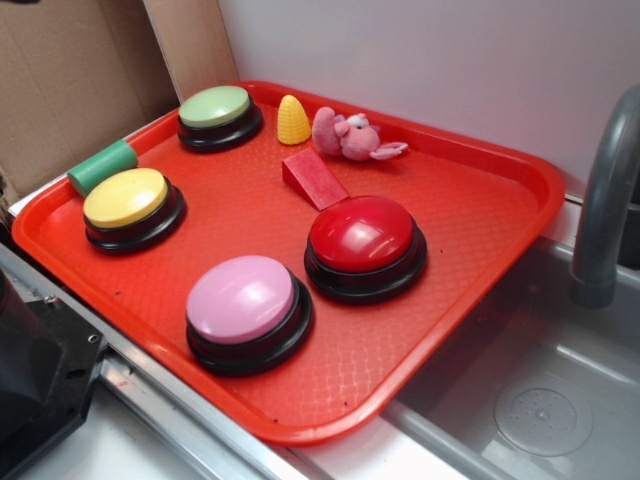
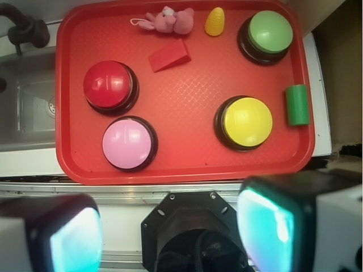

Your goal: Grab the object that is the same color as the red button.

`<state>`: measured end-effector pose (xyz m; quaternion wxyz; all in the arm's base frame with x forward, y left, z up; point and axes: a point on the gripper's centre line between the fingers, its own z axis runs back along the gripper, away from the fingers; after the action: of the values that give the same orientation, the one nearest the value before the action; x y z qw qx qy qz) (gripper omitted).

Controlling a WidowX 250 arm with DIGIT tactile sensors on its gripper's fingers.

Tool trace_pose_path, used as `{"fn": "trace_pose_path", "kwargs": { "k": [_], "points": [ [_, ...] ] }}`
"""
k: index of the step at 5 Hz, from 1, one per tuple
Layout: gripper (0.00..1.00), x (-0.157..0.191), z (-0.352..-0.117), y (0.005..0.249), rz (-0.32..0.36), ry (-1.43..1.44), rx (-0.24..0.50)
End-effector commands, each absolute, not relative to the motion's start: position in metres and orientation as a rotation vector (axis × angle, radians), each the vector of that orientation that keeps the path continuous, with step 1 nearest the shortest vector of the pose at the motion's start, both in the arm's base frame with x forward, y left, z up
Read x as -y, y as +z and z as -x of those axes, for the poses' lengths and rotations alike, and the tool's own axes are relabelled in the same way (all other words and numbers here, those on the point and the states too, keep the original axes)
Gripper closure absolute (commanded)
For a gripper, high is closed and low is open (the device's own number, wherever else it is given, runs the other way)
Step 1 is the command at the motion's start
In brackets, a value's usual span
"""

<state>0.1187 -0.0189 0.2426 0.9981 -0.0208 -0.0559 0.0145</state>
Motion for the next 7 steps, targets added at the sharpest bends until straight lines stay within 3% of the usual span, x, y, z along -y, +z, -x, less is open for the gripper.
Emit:
{"fn": "trace_pose_path", "kwargs": {
  "k": [1,2,3,4,6,7],
  "points": [
    [0.0,0.019,-0.119,0.243,0.042,0.029,0.112],
    [0.0,0.017,-0.135,0.238,0.061,0.278,0.181],
    [0.0,0.015,-0.155,0.227,0.125,0.501,0.149],
    [0.0,0.013,-0.18,0.208,0.135,0.749,0.198],
    [0.0,0.004,-0.24,0.148,0.013,1.106,0.256],
    [0.0,0.002,-0.258,0.113,-0.021,1.142,0.248]
  ]
}}
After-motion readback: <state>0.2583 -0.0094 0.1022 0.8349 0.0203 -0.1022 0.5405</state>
